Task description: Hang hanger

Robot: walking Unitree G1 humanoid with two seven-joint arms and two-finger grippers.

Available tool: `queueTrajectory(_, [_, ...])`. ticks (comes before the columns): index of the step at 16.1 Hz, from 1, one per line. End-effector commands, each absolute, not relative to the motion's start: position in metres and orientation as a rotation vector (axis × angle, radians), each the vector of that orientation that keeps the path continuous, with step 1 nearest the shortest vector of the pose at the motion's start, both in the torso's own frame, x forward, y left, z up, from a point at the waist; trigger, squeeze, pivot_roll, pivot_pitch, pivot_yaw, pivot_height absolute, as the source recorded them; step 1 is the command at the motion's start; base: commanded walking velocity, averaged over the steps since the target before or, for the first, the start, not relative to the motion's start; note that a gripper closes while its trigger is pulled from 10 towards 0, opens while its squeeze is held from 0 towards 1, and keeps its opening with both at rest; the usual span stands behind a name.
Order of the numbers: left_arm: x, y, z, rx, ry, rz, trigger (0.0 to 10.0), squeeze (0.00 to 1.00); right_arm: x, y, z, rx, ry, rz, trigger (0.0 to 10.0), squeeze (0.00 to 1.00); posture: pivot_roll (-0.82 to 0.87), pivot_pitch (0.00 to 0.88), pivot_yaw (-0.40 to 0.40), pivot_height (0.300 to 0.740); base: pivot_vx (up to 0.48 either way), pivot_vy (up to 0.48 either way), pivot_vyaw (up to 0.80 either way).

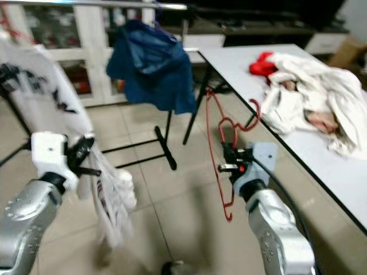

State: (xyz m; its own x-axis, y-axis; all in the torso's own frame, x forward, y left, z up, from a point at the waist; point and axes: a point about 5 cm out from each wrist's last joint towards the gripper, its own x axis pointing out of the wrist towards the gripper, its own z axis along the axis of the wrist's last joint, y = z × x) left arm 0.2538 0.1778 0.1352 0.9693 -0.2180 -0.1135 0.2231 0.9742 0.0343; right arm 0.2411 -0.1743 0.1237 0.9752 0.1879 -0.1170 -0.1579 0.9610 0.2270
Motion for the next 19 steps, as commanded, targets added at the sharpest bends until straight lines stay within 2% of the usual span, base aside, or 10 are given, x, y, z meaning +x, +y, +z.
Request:
queueTrajectory(1, [0.259, 0.167, 0.137, 0.057, 0.08, -0.292, 10.0, 0.0, 0.238, -0.18, 0.126, 0.234, 0.118, 0.145, 10.0, 0.0, -0.04, 0.0, -0.07, 0.74, 0.0, 0.0, -0.8])
queueTrajectory(6, [0.263, 0.166, 0.137, 0.054, 0.072, -0.297, 10.0, 0.0, 0.236, -0.18, 0.127, 0.21, 0.11, 0.125, 10.0, 0.0, -0.05, 0.0, -0.06, 0.74, 0.0, 0.0, -0.8])
queueTrajectory(7, [0.257, 0.167, 0.132, 0.021, 0.101, -0.32, 10.0, 0.0, 0.229, -0.178, 0.133, 0.211, 0.089, 0.124, 10.0, 0.0, -0.1, 0.0, -0.036, 0.74, 0.0, 0.0, -0.8])
queueTrajectory(10, [0.257, 0.165, 0.133, 0.02, 0.116, -0.35, 10.0, 0.0, 0.221, -0.181, 0.132, 0.19, 0.081, 0.102, 10.0, 0.0, -0.11, 0.0, -0.003, 0.74, 0.0, 0.0, -0.8])
queueTrajectory(14, [0.265, 0.17, 0.14, 0.009, 0.082, -0.325, 10.0, 0.0, 0.22, -0.177, 0.136, 0.249, 0.082, 0.145, 10.0, 0.0, -0.1, 0.0, -0.007, 0.74, 0.0, 0.0, -0.8])
queueTrajectory(19, [0.272, 0.172, 0.145, 0.025, 0.069, -0.323, 10.0, 0.0, 0.226, -0.172, 0.131, 0.196, 0.097, 0.127, 10.0, 0.0, -0.09, 0.0, -0.003, 0.74, 0.0, 0.0, -0.8])
